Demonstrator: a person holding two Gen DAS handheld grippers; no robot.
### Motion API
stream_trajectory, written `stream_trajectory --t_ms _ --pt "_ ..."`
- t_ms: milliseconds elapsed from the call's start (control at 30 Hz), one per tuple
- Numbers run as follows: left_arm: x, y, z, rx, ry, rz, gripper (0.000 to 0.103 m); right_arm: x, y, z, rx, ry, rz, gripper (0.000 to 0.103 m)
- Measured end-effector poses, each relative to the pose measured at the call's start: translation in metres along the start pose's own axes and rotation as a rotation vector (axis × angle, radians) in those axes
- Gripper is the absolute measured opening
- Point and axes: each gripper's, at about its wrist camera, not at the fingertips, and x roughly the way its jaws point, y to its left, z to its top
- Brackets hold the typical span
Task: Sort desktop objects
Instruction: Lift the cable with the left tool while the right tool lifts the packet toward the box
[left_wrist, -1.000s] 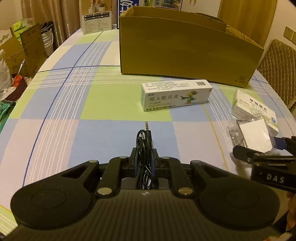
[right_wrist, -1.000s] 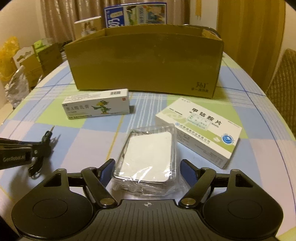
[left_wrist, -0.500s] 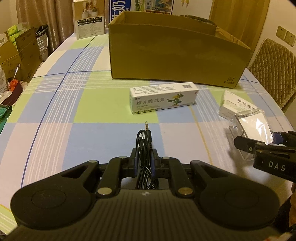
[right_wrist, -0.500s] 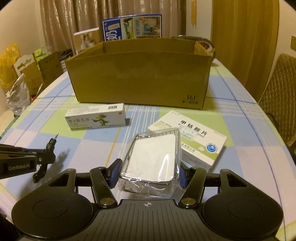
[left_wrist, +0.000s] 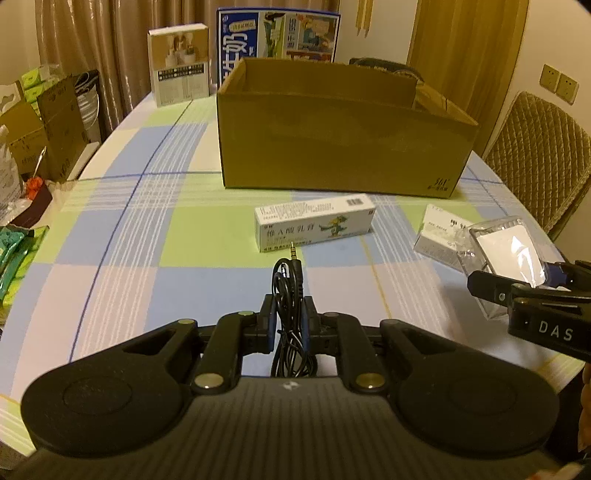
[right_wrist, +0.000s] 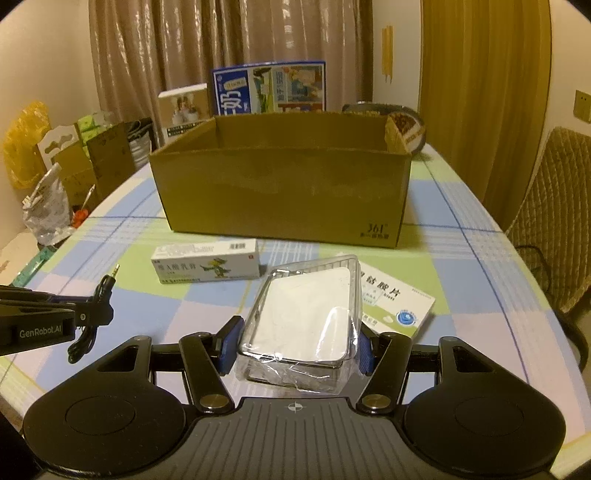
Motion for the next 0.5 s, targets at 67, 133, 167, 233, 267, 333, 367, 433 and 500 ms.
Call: stream_trajectory --t_ms 67,133,167,233,267,333,367,433,500 --pt "-0.005 -0.001 0.002 0.002 -0.01 -0.001 0.01 -0.005 0.0 0.003 -0.004 -0.012 0.0 0.057" --pt "-0.009 -0.001 0.004 0.003 -0.019 -0.002 0.01 -0.008 0.0 0.005 -0.007 -0.025 -0.002 0.057" --pt "-0.012 -0.002 0.005 0.005 -0.023 -0.003 0.01 -0.01 -0.001 0.007 -0.008 -0.03 -0.003 0.057" --pt "-0.016 -0.003 0.007 0.007 -0.033 -0.006 0.01 -0.013 -0.002 0.01 -0.011 -0.04 -0.005 0.057" --pt "-0.018 -0.004 0.008 0.008 -0.038 -0.007 0.01 -0.015 -0.003 0.011 -0.014 -0.045 -0.007 0.057" --pt "-0.021 -0.005 0.01 0.012 -0.048 -0.011 0.01 -0.017 -0.005 0.016 -0.015 -0.057 -0.013 0.057" --pt "-0.022 -0.006 0.012 0.013 -0.052 -0.015 0.01 -0.018 -0.007 0.017 -0.016 -0.062 -0.016 0.057" --pt "-0.024 -0.008 0.016 0.018 -0.062 -0.019 0.01 -0.02 -0.01 0.023 -0.017 -0.075 -0.022 0.057" --pt "-0.025 -0.009 0.021 0.021 -0.071 -0.027 0.01 -0.02 -0.013 0.028 -0.015 -0.085 -0.026 0.057"
